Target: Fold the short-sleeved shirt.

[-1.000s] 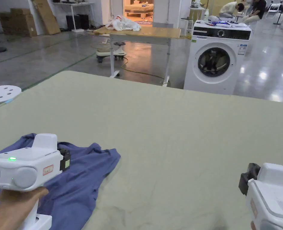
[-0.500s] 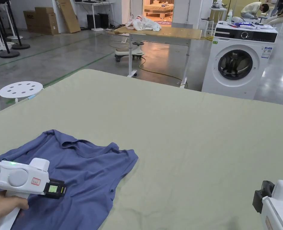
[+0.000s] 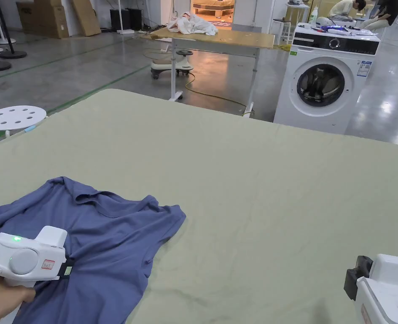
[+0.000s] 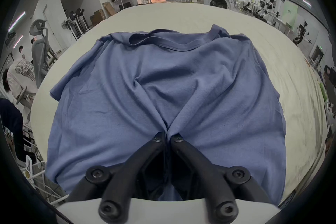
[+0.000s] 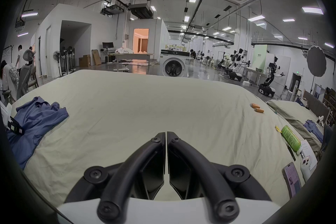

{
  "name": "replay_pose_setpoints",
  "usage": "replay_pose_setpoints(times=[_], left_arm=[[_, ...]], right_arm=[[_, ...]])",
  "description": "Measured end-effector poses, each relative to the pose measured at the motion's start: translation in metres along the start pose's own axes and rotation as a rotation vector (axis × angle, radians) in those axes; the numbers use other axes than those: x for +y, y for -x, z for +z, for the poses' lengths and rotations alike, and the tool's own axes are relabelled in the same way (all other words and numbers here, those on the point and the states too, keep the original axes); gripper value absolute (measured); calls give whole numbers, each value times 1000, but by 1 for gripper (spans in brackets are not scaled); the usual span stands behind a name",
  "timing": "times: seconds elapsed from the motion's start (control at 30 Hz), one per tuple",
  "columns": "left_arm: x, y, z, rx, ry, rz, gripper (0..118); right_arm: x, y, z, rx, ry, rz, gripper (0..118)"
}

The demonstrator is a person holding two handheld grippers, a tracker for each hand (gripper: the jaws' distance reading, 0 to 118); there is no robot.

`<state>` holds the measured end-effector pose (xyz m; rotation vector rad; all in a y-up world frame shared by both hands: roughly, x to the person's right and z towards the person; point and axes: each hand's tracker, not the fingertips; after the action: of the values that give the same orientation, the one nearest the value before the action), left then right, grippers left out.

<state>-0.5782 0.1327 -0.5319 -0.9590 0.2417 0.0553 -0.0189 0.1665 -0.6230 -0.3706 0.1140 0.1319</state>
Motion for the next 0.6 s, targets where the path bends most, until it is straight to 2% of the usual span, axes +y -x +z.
replay_pose_setpoints(times=[0.17,0.27,0.4,0.5,0.6], left_arm=[[-6,1,13,7,-99,22,0],[-1,7,30,-30,-197,123,0],[14,9,56,-14,-300,113,0],[31,11,78,-4,-386,156,0],[50,9,96,1,-466,116,0]], right_arm=[[2,0,0,2,0,-6,1],[4,0,2,0,-7,-2,1],[7,-2,5,2,-17,-7,1],[10,-3,8,2,-28,-10,1],[11,-7,11,-3,-38,-9,1]])
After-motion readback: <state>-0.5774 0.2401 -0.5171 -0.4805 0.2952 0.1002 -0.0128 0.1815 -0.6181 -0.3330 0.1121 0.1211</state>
